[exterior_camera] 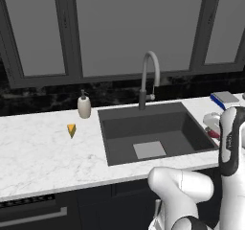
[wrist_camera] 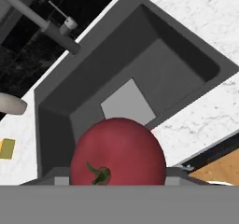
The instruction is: Pick the tomato from the sink and place it in the bowl. Then pick the bowl and place it in the microwave. Then close the microwave door and press the start button.
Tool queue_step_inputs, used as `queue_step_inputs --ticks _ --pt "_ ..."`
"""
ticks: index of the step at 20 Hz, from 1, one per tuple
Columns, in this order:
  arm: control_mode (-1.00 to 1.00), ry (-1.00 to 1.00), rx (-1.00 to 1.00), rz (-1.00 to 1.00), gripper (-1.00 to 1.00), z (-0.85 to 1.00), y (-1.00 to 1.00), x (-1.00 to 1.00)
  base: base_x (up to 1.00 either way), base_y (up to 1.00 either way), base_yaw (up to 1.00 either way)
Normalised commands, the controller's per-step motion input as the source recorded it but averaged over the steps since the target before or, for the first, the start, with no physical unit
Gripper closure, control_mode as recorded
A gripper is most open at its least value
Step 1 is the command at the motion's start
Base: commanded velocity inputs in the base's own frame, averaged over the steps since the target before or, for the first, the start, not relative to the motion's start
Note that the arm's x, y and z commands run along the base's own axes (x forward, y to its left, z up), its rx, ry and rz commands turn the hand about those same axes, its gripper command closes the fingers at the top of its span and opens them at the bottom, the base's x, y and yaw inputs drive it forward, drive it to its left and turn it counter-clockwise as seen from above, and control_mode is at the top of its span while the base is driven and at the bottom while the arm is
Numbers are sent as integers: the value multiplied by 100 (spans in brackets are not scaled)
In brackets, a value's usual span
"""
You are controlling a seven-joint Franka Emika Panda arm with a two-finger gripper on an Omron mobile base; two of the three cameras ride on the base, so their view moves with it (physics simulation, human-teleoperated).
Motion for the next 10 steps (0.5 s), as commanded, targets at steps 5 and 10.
queue_step_inputs --ticks 5,10 --pt "-100 13 1 -3 100 84 -35 -46 0 0 0" --pt "-100 14 0 0 100 38 -33 -28 0 0 0"
